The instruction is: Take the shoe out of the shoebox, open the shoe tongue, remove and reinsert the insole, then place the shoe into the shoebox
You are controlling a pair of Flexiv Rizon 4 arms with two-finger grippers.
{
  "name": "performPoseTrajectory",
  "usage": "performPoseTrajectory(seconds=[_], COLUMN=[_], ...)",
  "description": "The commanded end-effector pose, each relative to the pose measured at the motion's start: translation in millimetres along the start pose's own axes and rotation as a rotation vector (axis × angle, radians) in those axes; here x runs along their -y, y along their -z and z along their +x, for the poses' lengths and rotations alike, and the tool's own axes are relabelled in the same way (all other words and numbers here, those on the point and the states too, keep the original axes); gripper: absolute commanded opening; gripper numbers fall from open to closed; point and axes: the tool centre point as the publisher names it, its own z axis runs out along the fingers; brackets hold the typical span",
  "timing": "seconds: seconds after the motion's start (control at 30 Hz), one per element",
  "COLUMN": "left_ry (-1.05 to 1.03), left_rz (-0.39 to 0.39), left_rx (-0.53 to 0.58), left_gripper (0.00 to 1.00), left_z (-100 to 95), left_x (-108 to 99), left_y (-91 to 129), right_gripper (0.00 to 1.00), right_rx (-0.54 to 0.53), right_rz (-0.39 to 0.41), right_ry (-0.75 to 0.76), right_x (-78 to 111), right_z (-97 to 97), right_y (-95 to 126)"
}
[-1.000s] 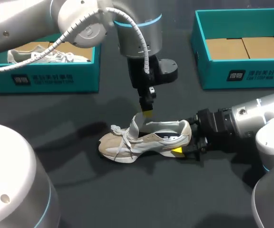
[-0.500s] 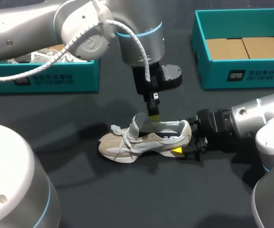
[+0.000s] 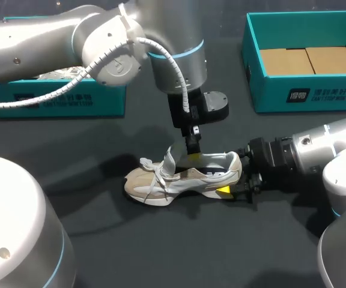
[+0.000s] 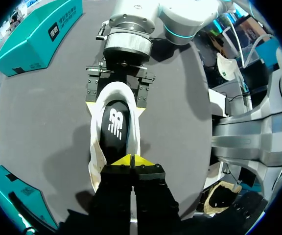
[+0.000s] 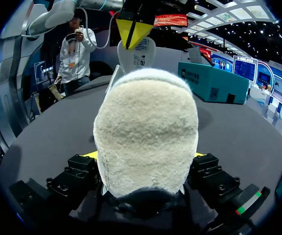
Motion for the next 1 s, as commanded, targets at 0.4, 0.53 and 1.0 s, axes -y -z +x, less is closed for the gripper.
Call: performPoseTrajectory(seconds=[0.4,0.53,1.0], left_ry=[0.007,0.014,0.032], left_rz=[-0.052,-0.082,-0.124], left_rx=[-0.033,-0.043,-0.115], left_gripper=[0.00,0.00,0.00], left_z=[-16.4,-19.9,-28.8], left_x=[27.2,30.4,7.3], left_y=[-34.2,-50.4,-63.5], right_gripper=[0.00,0.00,0.00], right_rx=[0.002,0.002,0.002], right_rz=[0.003,0.003,0.003], right_ry=[0.000,0.000,0.000], right_x=[-0.6,-0.6,-0.6], right_z=[0.8,0.8,0.8], right_y=[-1.7,-1.7,-1.7])
